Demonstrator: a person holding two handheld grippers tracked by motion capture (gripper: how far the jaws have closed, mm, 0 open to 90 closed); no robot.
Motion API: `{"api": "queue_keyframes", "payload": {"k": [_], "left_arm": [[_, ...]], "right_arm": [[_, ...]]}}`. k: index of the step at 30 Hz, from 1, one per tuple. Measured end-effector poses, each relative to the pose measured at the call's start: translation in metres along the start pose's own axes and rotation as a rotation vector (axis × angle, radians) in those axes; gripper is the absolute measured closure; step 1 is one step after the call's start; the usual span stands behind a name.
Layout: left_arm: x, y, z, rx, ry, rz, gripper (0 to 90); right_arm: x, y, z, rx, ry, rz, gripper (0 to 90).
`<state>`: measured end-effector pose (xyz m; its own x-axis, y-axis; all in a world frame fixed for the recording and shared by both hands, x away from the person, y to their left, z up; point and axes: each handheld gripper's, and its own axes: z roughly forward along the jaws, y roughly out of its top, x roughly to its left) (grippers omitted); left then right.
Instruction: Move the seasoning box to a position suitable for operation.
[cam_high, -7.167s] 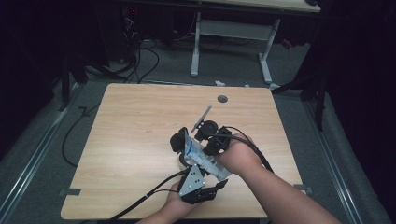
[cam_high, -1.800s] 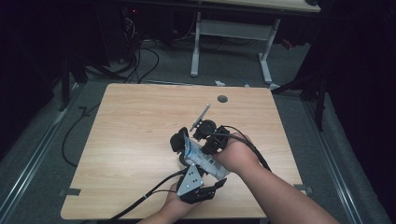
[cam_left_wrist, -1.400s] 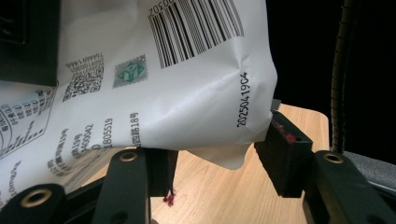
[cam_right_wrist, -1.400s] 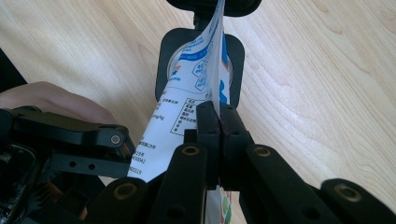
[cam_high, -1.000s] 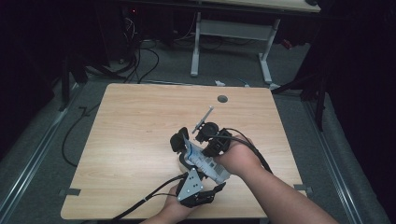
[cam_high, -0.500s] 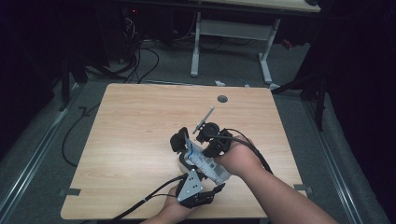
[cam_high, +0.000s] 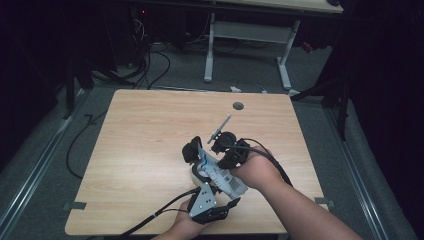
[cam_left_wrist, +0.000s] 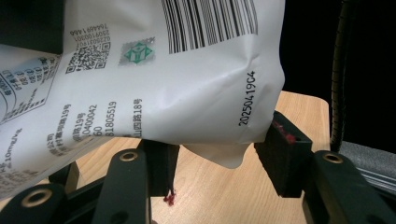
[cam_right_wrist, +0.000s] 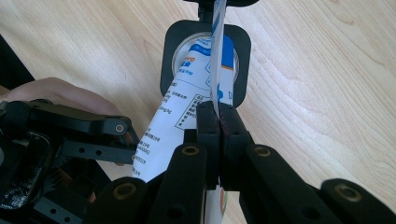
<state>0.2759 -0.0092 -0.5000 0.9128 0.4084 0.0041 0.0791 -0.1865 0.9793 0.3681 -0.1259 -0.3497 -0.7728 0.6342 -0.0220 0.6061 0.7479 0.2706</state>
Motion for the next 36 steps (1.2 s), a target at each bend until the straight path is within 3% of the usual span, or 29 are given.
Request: {"api": "queue_keyframes", "payload": {"k": [16, 36], "left_arm": [[-0.0022, -0.0014, -0.0019, 0.0, -0.011, -0.007, 51.2], [0.002, -0.009, -0.0061, 0.013, 0.006, -0.011, 51.3]], "right_arm": [[0.0011, -0.0043, -0.003, -0.003, 0.0, 0.01, 89.2], [0.0031, -0.004, -0.006, -0.01, -0.003, 0.006, 89.0]]}}
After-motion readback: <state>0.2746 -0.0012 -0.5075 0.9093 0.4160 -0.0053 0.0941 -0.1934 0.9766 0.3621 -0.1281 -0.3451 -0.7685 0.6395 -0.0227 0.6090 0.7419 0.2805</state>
